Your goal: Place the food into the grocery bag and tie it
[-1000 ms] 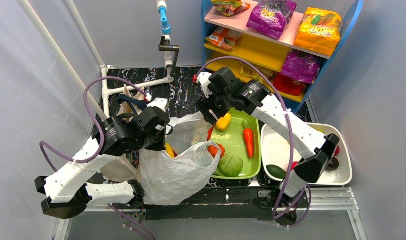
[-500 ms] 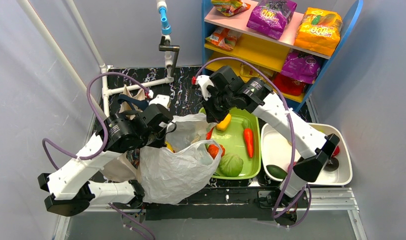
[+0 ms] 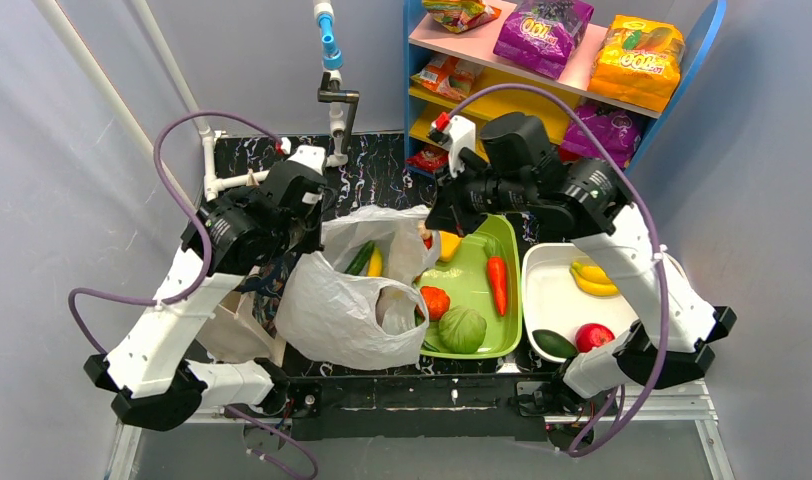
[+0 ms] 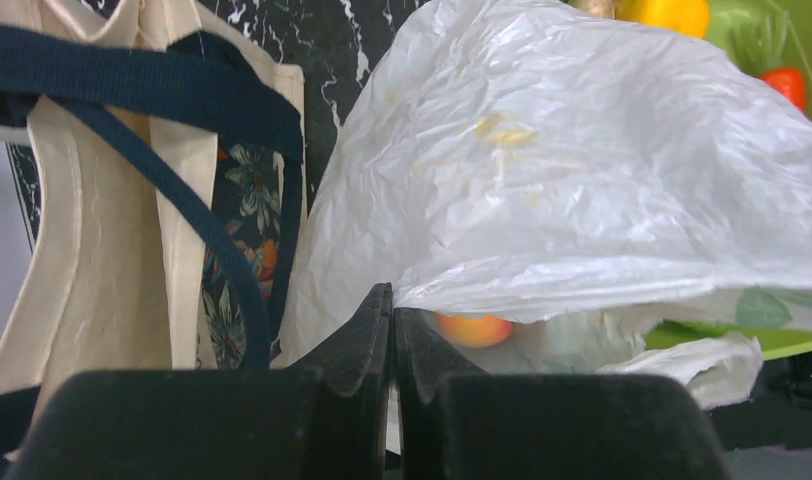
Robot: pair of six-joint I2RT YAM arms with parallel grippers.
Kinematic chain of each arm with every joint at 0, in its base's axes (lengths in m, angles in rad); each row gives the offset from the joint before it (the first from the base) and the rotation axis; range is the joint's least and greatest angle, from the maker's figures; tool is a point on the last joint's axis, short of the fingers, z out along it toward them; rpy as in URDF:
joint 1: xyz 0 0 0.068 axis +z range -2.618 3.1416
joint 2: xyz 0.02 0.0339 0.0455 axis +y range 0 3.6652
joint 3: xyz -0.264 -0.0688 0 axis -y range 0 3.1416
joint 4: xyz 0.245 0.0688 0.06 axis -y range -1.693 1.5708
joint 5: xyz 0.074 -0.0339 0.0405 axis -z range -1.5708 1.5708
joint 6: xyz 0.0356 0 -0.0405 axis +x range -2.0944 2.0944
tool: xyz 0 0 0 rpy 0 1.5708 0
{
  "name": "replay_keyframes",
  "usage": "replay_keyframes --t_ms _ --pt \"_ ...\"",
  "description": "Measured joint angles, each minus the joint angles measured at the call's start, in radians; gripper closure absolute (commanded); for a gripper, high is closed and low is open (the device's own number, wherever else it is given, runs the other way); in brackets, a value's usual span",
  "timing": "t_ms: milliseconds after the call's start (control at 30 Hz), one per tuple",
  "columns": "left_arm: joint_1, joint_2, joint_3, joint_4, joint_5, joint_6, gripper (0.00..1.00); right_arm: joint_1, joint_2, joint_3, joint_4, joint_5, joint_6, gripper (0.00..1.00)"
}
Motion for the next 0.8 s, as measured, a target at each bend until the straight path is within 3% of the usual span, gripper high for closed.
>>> replay_keyframes --t_ms 200,233,300,333,367,467,633,800 --pt "0.064 0.064 0.053 0.045 0.024 0.050 0.97 0.001 -0.034 0.009 0.048 -0.003 0.059 0.99" --pt "0.069 0.076 0.068 0.042 0.025 0.050 0.87 0.001 -0.038 0.000 0.060 -0.006 0.066 0.99" --pt "0.075 0.095 0.100 0.026 0.033 0.051 0.47 0.001 -0.041 -0.019 0.070 -0.014 0.084 0.99" --pt "0.078 0.101 0.117 0.014 0.048 0.049 0.32 0.001 -0.040 -0.030 0.074 -0.018 0.090 0.99" --pt "0.079 0.103 0.133 0.002 0.064 0.044 0.23 0.001 -0.040 -0.040 0.077 -0.019 0.098 0.99" --pt "0.079 0.084 0.150 -0.033 0.122 0.013 0.09 0.001 -0.024 -0.053 0.080 -0.021 0.118 0.99" --pt "0.029 -0.013 0.103 -0.084 0.190 -0.044 0.02 0.001 0.061 0.012 0.051 0.010 0.151 0.99" --pt "-0.113 -0.096 0.087 -0.093 0.250 -0.116 0.08 0.001 0.153 0.118 0.004 0.058 0.182 0.99"
